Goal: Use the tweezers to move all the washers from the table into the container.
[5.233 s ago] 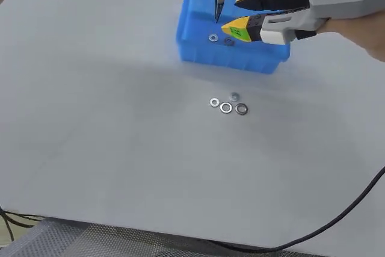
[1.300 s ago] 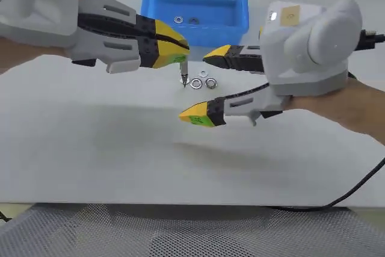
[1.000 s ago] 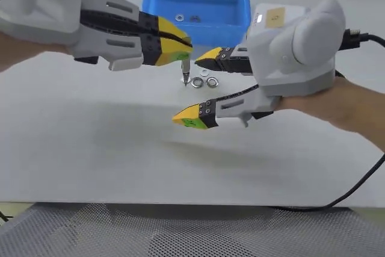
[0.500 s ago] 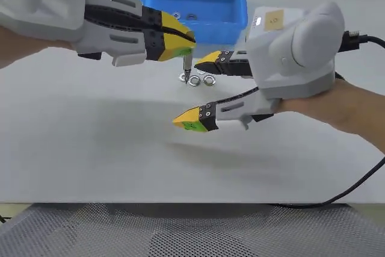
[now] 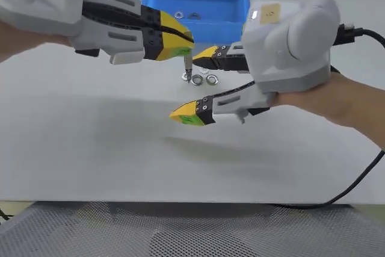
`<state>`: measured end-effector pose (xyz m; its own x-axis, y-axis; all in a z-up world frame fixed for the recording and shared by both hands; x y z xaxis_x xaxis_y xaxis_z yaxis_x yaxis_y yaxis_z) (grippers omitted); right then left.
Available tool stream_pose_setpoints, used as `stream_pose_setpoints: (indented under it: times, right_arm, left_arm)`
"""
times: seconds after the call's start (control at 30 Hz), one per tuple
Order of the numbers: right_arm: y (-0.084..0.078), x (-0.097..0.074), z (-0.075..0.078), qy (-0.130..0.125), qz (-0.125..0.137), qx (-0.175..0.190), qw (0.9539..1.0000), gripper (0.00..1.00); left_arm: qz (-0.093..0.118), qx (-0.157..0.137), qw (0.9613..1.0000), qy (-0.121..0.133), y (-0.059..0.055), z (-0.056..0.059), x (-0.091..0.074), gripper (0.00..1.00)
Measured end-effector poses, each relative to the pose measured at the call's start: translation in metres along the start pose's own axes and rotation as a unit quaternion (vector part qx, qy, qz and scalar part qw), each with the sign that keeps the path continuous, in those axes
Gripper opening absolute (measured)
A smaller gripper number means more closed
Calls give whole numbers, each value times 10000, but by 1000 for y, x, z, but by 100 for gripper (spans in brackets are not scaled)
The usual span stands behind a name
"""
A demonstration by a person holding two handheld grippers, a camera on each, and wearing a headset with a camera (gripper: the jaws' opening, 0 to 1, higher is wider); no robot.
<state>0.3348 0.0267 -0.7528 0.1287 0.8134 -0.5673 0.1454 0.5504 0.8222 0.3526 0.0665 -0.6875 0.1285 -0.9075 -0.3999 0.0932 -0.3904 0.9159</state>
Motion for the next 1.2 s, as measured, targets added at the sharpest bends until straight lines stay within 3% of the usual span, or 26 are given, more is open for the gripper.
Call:
stream_pose_setpoints:
  times: [1.2]
  right_arm:
    - [-4, 2, -4, 102, -66, 63, 9999, 56]
  left_arm:
    - [-60, 146, 9997, 168, 1, 0, -2, 5]
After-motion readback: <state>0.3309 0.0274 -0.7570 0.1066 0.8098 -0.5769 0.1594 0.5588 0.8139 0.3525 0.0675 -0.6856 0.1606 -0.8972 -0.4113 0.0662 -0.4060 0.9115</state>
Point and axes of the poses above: the centre of the closed fingertips' face, and the gripper's own axes: x roughly forward along the fingers, z roughly to its right, y roughly out of its top, the point moved 4 cm from there along -x, roughly backward along the fingers, and after that the axes turned 7 degrees about -y, right-handed, at the moved point
